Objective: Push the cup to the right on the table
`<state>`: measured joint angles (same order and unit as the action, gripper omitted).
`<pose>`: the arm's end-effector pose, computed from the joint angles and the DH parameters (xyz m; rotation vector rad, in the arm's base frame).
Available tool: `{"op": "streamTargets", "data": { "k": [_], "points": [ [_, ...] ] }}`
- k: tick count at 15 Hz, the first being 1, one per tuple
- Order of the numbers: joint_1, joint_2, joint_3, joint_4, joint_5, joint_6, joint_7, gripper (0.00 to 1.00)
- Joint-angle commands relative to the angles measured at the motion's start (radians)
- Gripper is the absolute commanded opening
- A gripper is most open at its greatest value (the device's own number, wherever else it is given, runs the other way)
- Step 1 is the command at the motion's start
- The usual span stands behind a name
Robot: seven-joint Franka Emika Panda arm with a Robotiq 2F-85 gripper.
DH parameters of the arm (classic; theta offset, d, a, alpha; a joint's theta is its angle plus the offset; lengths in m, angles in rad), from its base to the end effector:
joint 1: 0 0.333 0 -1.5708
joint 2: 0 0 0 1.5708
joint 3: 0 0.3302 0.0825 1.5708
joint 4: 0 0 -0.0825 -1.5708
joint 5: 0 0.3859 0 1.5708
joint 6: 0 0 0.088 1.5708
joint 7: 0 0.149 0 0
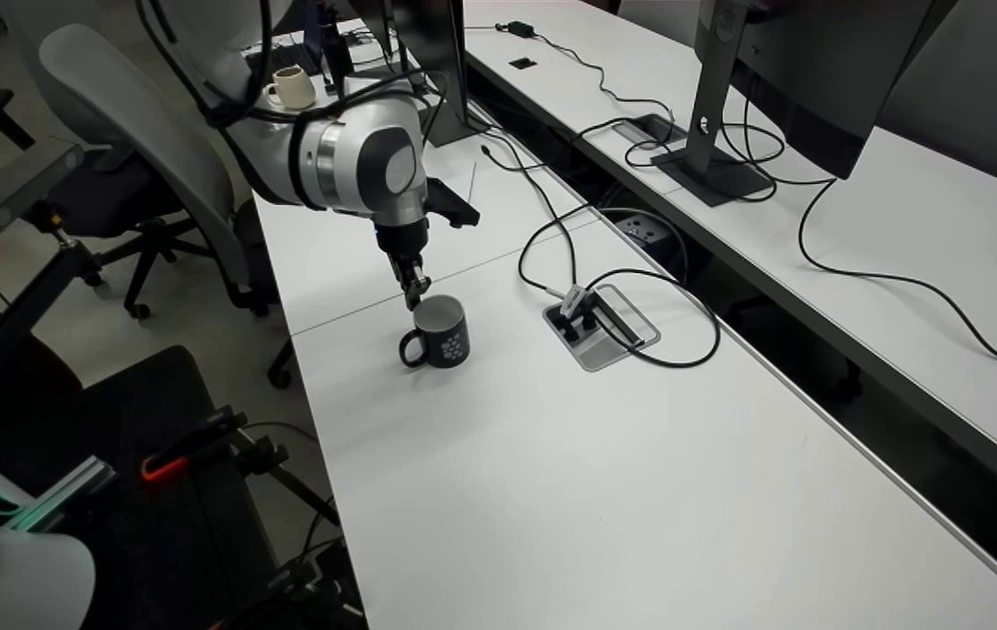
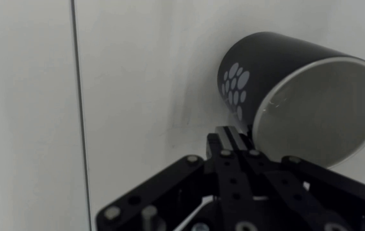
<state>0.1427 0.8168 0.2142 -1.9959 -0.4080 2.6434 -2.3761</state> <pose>0.5260 0.2128 0.0093 -0.1380 -3.0347 0.1127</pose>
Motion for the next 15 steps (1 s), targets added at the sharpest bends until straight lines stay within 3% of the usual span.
{"op": "streamTargets", "data": {
  "k": [1, 15],
  "points": [
    [0.023, -0.032, -0.026, -0.023, -0.005, -0.010, 0.038, 0.00],
    [0.017, -0.038, -0.051, -0.058, -0.017, -0.011, 0.085, 0.00]
  ]
}}
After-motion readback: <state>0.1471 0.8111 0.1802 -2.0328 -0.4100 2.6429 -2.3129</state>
